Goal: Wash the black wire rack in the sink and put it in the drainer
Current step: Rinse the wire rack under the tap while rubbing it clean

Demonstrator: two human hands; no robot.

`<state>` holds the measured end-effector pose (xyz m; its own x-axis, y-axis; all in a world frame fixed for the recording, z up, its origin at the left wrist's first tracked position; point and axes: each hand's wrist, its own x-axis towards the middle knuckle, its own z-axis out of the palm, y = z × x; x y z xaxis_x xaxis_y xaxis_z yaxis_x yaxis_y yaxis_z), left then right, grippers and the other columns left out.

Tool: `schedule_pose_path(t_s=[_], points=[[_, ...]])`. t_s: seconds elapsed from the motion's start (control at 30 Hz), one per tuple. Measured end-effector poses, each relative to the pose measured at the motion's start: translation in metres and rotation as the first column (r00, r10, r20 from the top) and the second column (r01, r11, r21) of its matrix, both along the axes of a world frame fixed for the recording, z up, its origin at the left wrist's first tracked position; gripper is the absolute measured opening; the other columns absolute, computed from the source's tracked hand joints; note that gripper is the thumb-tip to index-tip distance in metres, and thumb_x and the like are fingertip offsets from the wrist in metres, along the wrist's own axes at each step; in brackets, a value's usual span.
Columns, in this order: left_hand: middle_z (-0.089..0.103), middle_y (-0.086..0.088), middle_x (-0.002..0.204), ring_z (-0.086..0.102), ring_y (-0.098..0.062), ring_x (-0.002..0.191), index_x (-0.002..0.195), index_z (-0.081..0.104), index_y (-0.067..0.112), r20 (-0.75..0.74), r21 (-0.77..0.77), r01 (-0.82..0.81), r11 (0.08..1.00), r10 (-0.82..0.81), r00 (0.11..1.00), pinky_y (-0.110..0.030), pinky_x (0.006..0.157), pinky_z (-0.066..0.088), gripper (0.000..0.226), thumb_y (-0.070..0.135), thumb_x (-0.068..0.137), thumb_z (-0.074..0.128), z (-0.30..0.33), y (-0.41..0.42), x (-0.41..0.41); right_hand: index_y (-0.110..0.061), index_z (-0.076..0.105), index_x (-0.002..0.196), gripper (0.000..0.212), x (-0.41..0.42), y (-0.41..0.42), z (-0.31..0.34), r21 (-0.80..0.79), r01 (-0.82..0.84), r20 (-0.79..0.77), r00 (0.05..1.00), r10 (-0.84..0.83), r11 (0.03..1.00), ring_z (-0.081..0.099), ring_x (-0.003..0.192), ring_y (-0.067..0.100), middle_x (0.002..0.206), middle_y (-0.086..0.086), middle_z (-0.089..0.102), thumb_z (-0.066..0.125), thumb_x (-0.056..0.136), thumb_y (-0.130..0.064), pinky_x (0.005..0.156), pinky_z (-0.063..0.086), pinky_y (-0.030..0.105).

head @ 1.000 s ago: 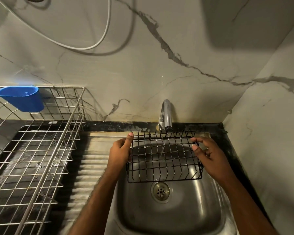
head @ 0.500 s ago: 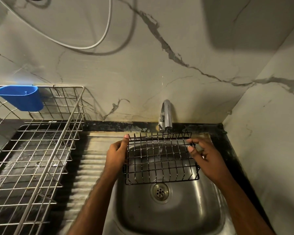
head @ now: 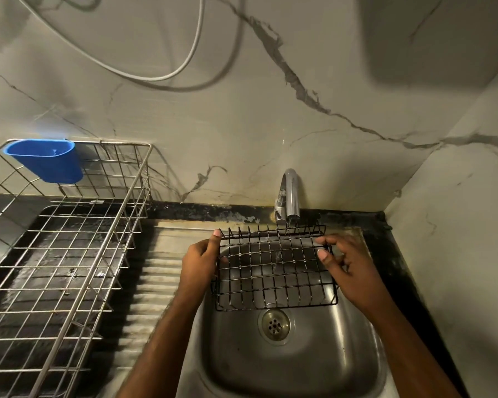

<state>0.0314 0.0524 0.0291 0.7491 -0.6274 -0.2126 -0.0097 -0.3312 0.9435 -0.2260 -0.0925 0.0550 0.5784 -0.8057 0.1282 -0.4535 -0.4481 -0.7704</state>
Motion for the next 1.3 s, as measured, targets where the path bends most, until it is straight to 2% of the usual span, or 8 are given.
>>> schedule_pose_path(t_s=[0.17, 0.3, 0.47, 0.57, 0.73, 0.9, 1.0, 1.3], points=[[0.075, -0.006, 0.080, 0.074, -0.019, 0.077, 0.083, 0.068, 0.027, -0.039, -0.019, -0.013, 1.000, 0.012, 0.999, -0.050, 0.076, 0.060, 0.039, 0.057, 0.100, 0.050, 0.003, -0.002, 0.000, -0.045, 0.059, 0.117, 0.023, -0.003, -0.001, -0.001, 0.016, 0.010, 0.016, 1.000, -0.010, 1.000, 0.056, 0.100, -0.004, 0.124, -0.022, 0.051, 0.057, 0.096, -0.040, 0.079, 0.046, 0.016], [0.073, -0.004, 0.067, 0.069, -0.019, 0.069, 0.084, 0.069, 0.029, -0.107, -0.061, -0.012, 0.998, 0.006, 0.994, -0.035, 0.062, 0.054, 0.034, 0.055, 0.099, 0.053, 0.009, -0.001, 0.000, -0.045, 0.060, 0.117, 0.022, -0.005, -0.001, -0.002, 0.035, 0.014, 0.030, 0.999, -0.015, 0.999, 0.054, 0.103, -0.010, 0.124, -0.025, 0.050, 0.057, 0.095, -0.040, 0.079, 0.046, 0.014], [0.074, -0.004, 0.066, 0.068, -0.015, 0.067, 0.088, 0.070, 0.027, -0.147, -0.090, -0.023, 0.996, 0.009, 0.989, -0.032, 0.064, 0.049, 0.033, 0.055, 0.098, 0.055, 0.010, -0.001, 0.002, -0.041, 0.061, 0.115, 0.021, -0.003, 0.000, -0.002, 0.019, 0.006, 0.042, 0.999, -0.007, 1.000, 0.053, 0.105, -0.012, 0.120, -0.031, 0.049, 0.058, 0.096, -0.034, 0.080, 0.046, 0.013], [0.074, -0.008, 0.069, 0.067, -0.018, 0.069, 0.096, 0.071, 0.023, -0.154, -0.084, -0.030, 0.996, 0.017, 0.988, -0.036, 0.065, 0.048, 0.040, 0.060, 0.096, 0.055, 0.009, 0.000, 0.004, -0.041, 0.061, 0.116, 0.021, -0.002, 0.000, -0.001, 0.024, 0.005, 0.045, 0.999, -0.006, 1.000, 0.053, 0.105, -0.012, 0.121, -0.031, 0.049, 0.058, 0.096, -0.034, 0.080, 0.047, 0.015], [0.073, -0.006, 0.066, 0.062, -0.015, 0.061, 0.089, 0.070, 0.025, -0.160, -0.087, -0.036, 0.995, 0.022, 0.987, -0.029, 0.058, 0.046, 0.035, 0.055, 0.099, 0.054, 0.008, 0.002, 0.006, -0.043, 0.060, 0.117, 0.022, 0.001, 0.000, 0.001, 0.024, 0.005, 0.025, 1.000, -0.006, 1.000, 0.056, 0.100, -0.006, 0.123, -0.020, 0.053, 0.058, 0.095, -0.038, 0.078, 0.049, 0.016], [0.073, -0.009, 0.068, 0.064, -0.012, 0.061, 0.104, 0.069, 0.018, -0.140, -0.057, -0.059, 0.997, 0.050, 0.989, -0.029, 0.056, 0.048, 0.041, 0.055, 0.099, 0.053, 0.005, 0.005, 0.011, -0.043, 0.061, 0.116, 0.021, 0.006, 0.004, 0.004, 0.021, -0.004, 0.018, 1.000, 0.003, 1.000, 0.060, 0.097, -0.002, 0.119, -0.027, 0.051, 0.059, 0.096, -0.036, 0.076, 0.052, 0.015], [0.073, -0.008, 0.069, 0.062, -0.004, 0.052, 0.111, 0.070, 0.011, -0.135, -0.057, -0.069, 0.996, 0.061, 0.989, -0.028, 0.054, 0.047, 0.047, 0.053, 0.099, 0.055, 0.004, 0.005, 0.014, -0.043, 0.061, 0.116, 0.021, 0.009, 0.006, 0.004, 0.040, -0.016, 0.024, 1.000, 0.015, 0.999, 0.060, 0.095, -0.002, 0.119, -0.026, 0.053, 0.059, 0.096, -0.035, 0.074, 0.051, 0.014], [0.071, -0.005, 0.062, 0.059, -0.001, 0.046, 0.113, 0.070, 0.008, -0.129, -0.049, -0.067, 0.997, 0.061, 0.990, -0.026, 0.051, 0.045, 0.049, 0.052, 0.100, 0.054, 0.004, 0.006, 0.016, -0.045, 0.060, 0.115, 0.021, 0.011, 0.007, 0.008, 0.030, -0.020, 0.008, 1.000, 0.020, 0.999, 0.058, 0.097, -0.009, 0.119, -0.031, 0.049, 0.058, 0.096, -0.036, 0.072, 0.049, 0.008]])
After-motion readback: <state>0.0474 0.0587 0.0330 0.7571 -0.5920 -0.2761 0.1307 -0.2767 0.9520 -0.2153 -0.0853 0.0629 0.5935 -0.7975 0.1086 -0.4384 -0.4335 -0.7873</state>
